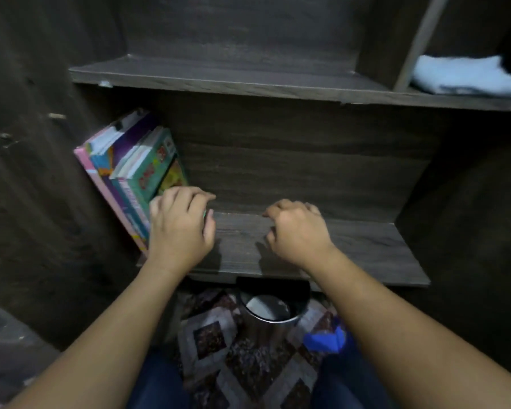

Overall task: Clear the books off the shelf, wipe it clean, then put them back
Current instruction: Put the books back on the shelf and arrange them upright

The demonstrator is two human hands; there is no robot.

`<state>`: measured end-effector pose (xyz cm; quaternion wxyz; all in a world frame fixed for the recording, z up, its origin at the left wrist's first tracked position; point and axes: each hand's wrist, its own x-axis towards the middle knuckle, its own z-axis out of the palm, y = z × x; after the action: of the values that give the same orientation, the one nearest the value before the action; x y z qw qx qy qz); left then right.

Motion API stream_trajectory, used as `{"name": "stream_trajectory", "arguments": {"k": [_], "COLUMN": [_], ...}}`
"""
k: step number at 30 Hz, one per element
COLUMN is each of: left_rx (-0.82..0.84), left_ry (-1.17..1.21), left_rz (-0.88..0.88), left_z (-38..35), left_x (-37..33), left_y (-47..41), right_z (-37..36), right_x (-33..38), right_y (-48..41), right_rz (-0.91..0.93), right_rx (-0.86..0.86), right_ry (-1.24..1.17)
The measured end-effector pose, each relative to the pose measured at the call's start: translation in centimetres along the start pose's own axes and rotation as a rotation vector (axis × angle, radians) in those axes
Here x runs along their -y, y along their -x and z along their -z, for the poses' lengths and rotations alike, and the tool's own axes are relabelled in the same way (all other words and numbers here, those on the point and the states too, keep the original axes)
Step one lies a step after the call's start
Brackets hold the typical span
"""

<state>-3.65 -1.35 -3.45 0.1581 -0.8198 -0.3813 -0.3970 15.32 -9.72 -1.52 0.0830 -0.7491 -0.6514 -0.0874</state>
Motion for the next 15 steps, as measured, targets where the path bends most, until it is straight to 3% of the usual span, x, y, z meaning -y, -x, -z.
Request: {"name": "stream_trajectory", "arguments": {"k": [7,15], "left_rx": [0.268,0.484], "left_ry": [0.119,0.387], "left_rz": [-0.079,-0.452], "left_z": [-1.5,-2.3], "left_x": [-8.8,-25.6], "left_y": [1.0,2.5], "right_z": [4.3,6.2], "right_x": [-8.2,-18.1], "right_y": [7.6,22.3], "right_rz": [-0.202,-0.396], "right_rx": [0.007,0.238], "right_ry": [0.051,-0.145]}}
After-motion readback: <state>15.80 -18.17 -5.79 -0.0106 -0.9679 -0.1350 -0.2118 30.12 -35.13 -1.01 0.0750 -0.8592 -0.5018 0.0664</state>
